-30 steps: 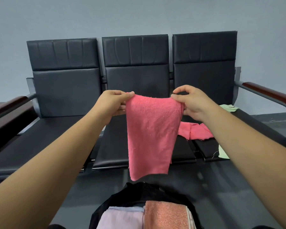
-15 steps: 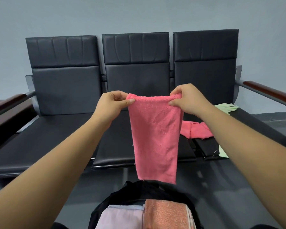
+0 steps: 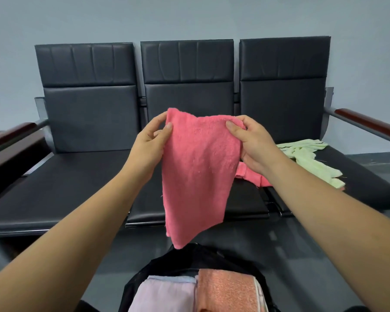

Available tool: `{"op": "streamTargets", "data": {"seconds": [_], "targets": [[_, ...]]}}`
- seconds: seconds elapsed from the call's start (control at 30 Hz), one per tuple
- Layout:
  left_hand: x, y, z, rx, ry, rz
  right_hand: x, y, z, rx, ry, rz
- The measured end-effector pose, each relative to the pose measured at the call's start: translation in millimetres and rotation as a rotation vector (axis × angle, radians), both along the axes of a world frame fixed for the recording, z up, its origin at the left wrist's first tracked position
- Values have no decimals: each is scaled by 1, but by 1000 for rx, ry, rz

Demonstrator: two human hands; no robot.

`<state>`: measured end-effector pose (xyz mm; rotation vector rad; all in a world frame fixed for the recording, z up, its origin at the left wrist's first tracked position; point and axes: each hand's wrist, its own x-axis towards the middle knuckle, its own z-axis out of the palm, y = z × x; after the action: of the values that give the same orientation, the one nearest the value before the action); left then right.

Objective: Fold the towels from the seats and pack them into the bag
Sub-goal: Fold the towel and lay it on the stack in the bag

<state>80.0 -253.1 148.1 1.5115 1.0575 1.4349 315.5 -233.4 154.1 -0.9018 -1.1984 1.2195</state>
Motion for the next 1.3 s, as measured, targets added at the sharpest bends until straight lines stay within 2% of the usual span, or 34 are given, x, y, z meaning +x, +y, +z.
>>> {"op": "streamTargets", "data": {"seconds": [0.07,0.17,0.23,0.37,0.43,0.47,0.57,0.6,0.7,0.73,0.8,0.87,0.93,1.0,1.07,1.23,1.3], "targets": [[-5,1,-6,-69,13,-185,-5,1,2,-24,29,-37],[-11,4,-24,-167,167,-362,-10,5,2,-96,87,-92],[-11,5,-32,-221,171,-306,-9,12,-6,-222,54,-123],[-2,5,-47,-335,-97,-139,3,23,-36,-606,-74,-17],[4,5,-56,-376,-154,-127,9,24,-50,-673,-54,63],[7,6,-60,-386,-190,-127,11,24,-54,-653,24,92],[13,6,-68,-404,-357,-111,17,20,-68,-471,436,185],[14,8,-71,-410,-404,-107,19,17,-76,-432,418,243],[13,12,-81,-451,-455,-96,14,5,-110,-469,-9,406],[13,14,-86,-464,-460,-82,10,3,-121,-471,-101,420],[9,16,-96,-479,-446,-39,4,1,-131,-410,-168,304],[2,18,-108,-468,-423,-21,-3,1,-133,-339,-143,185],[-7,21,-119,-464,-397,-56,-5,5,-135,-341,13,121],[-14,24,-127,-456,-283,-140,-7,8,-133,-381,153,68],[-17,27,-131,-429,-94,-230,-7,9,-130,-431,210,37],[-26,36,-142,-354,258,-105,-7,4,-129,-567,219,149],[-28,36,-144,-360,298,-83,-7,5,-129,-563,211,191]]}}
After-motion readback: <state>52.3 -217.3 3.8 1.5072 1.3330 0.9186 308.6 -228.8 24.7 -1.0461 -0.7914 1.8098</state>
